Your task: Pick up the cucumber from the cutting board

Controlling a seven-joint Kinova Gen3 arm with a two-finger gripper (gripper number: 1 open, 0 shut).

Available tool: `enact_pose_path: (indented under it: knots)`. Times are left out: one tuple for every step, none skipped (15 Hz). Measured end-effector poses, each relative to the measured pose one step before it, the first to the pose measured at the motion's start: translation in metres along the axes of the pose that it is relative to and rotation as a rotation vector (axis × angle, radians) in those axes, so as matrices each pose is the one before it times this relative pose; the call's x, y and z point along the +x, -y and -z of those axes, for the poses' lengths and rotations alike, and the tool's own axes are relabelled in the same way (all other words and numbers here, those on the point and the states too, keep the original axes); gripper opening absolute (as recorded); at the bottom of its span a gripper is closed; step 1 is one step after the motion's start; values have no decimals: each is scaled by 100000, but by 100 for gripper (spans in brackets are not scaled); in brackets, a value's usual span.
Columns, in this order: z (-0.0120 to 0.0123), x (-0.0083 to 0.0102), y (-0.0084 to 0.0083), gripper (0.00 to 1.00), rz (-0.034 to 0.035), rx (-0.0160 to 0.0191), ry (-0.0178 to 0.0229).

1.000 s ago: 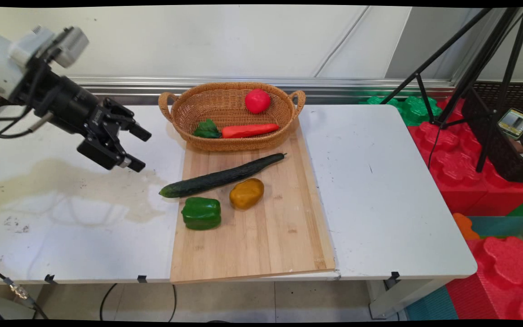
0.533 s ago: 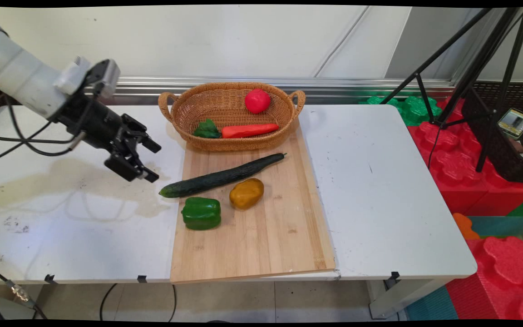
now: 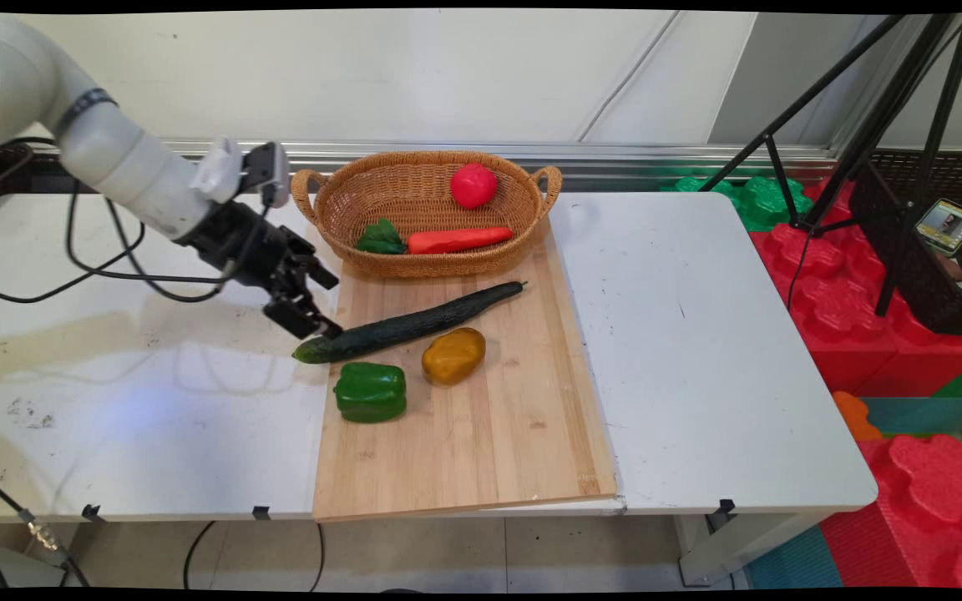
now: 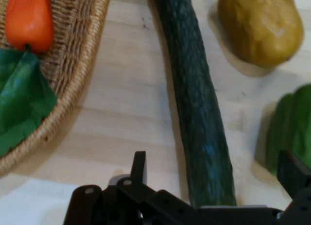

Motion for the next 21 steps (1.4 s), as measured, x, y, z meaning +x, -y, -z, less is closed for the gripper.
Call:
enact_pose_path:
  knots:
    - [-738, 352, 120, 100, 271, 302, -77]
    - [-822, 373, 125, 100, 339, 348, -34]
    - [-1011, 405, 121, 100, 560, 338, 168]
    - [-763, 284, 62, 100, 415, 184, 248]
    - [-750, 285, 15, 100, 288, 112, 352]
    - [-594, 205, -5, 100, 285, 94, 274]
    - [-390, 128, -25, 100, 202, 3, 179]
    - [-531, 172, -45, 100, 349, 35, 158]
    - [-347, 130, -43, 100, 162, -42, 56]
    - [-489, 213, -44, 100, 181, -12, 12]
    - [-573, 226, -62, 100, 177, 79, -2]
    - [-373, 127, -34, 100, 131, 80, 34]
    - [-398, 122, -41, 100, 49, 87, -16]
    - [-315, 93, -27, 100, -1, 17, -18]
    - [-324, 92, -11, 100, -69, 176, -8]
    - [-256, 69, -6, 100, -78, 133, 32]
    - [-150, 43, 1, 100, -45, 129, 23]
    - [-206, 58, -4, 100, -94, 143, -30]
    - [-244, 93, -4, 0, -141, 120, -161]
    - [-155, 79, 6, 0, -166, 21, -186]
    - [-153, 53, 7, 0, -86, 11, -198]
